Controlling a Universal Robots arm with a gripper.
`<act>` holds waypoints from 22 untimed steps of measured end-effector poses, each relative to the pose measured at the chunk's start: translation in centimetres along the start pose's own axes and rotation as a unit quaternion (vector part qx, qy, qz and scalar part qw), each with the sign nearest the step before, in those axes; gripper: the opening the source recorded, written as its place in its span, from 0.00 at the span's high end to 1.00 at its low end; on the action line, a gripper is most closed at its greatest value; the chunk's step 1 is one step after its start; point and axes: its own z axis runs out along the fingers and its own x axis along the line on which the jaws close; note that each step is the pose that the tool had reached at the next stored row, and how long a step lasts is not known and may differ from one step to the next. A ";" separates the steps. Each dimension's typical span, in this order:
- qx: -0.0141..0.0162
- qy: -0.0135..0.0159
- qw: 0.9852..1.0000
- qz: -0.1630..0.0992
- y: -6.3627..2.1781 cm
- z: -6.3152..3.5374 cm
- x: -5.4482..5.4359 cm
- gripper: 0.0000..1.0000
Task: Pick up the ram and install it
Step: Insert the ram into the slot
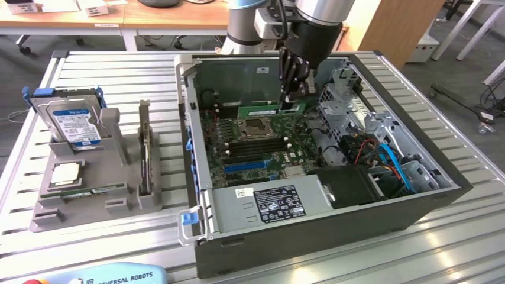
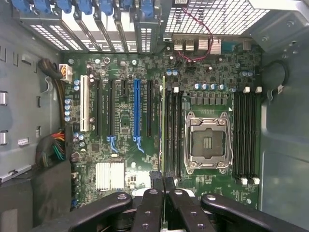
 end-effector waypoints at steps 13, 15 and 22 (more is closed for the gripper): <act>0.000 0.000 1.000 0.009 -0.05 1.03 0.0 0.89; 0.000 0.000 1.000 0.010 -0.05 1.23 0.0 0.89; 0.000 -0.001 1.000 0.012 -0.05 1.82 0.0 0.89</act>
